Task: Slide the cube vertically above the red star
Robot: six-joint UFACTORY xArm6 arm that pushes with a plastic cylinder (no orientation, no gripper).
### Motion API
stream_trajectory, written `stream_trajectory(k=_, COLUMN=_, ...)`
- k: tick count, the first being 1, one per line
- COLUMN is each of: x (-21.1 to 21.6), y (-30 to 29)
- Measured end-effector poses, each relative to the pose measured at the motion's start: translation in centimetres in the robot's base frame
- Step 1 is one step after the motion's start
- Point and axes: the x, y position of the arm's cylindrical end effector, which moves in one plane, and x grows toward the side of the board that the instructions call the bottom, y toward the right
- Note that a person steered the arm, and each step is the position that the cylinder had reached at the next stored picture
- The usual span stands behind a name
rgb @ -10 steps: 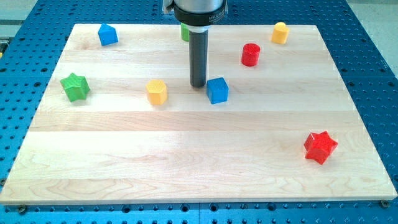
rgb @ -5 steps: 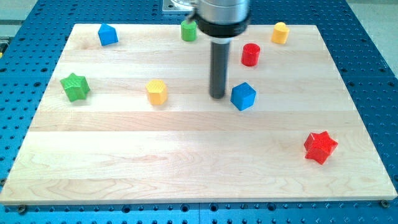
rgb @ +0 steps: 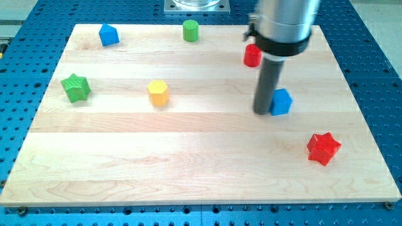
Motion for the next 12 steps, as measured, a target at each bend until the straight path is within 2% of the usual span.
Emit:
stream_trajectory(k=1, x=-1.1, y=4.5)
stream_trajectory(k=2, x=2.3, y=0.0)
stream_trajectory(k=3, x=4.2, y=2.6)
stream_trajectory(k=4, x=2.8, y=7.0)
stream_trajectory(k=5, x=0.5, y=8.0)
stream_trajectory(k=6, x=2.9, y=8.1)
stream_trajectory(k=7, x=4.0, y=4.7)
stream_trajectory(k=10, x=3.8, y=5.4)
stream_trajectory(k=11, x=2.4, y=4.1)
stream_trajectory(k=12, x=-0.9, y=0.5)
